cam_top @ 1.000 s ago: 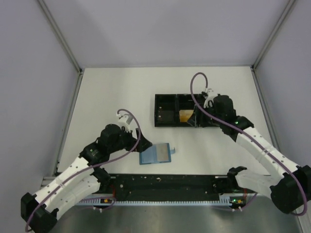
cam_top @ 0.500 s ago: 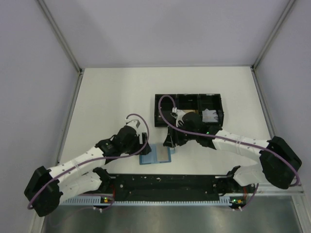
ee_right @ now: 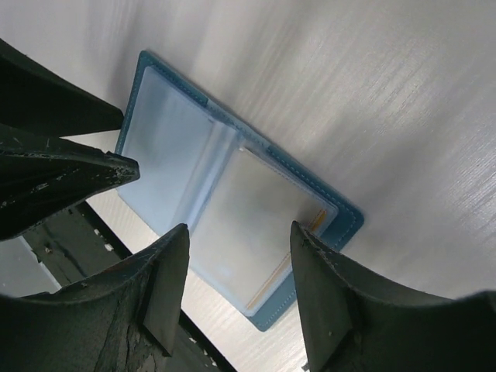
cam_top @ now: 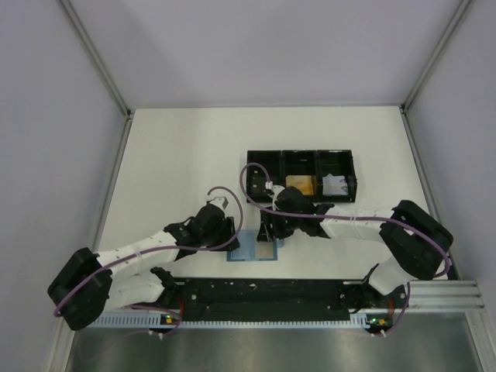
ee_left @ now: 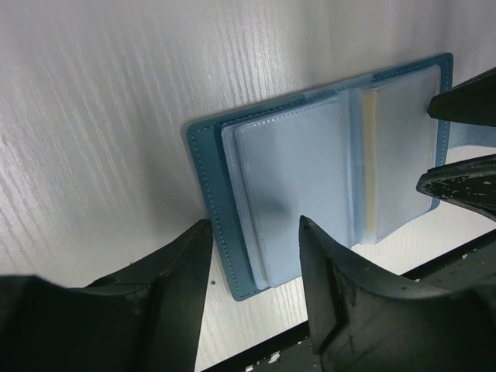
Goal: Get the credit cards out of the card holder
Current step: Remove the credit card from the card holder.
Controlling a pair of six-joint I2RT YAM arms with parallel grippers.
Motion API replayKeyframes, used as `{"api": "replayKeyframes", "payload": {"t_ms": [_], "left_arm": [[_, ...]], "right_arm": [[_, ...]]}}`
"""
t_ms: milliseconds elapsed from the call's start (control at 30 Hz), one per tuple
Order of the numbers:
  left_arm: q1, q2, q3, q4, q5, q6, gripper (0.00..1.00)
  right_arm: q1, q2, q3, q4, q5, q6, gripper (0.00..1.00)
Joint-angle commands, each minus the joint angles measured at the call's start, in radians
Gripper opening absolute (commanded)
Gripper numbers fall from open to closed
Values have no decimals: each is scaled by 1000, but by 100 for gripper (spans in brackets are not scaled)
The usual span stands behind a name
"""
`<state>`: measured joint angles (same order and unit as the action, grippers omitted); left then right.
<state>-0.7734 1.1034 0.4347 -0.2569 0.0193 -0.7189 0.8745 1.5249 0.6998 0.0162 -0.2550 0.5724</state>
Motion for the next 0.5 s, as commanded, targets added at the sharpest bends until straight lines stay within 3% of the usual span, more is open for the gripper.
{"api": "replayKeyframes", "payload": {"t_ms": [0, 467], "left_arm": [[-6, 22, -54, 53, 28, -33, 49], [-10, 27, -88, 113, 44, -76, 9]], "right_arm": [[12, 17, 9, 41, 22, 11, 55], [12, -28, 18, -13, 51, -5, 54]]}}
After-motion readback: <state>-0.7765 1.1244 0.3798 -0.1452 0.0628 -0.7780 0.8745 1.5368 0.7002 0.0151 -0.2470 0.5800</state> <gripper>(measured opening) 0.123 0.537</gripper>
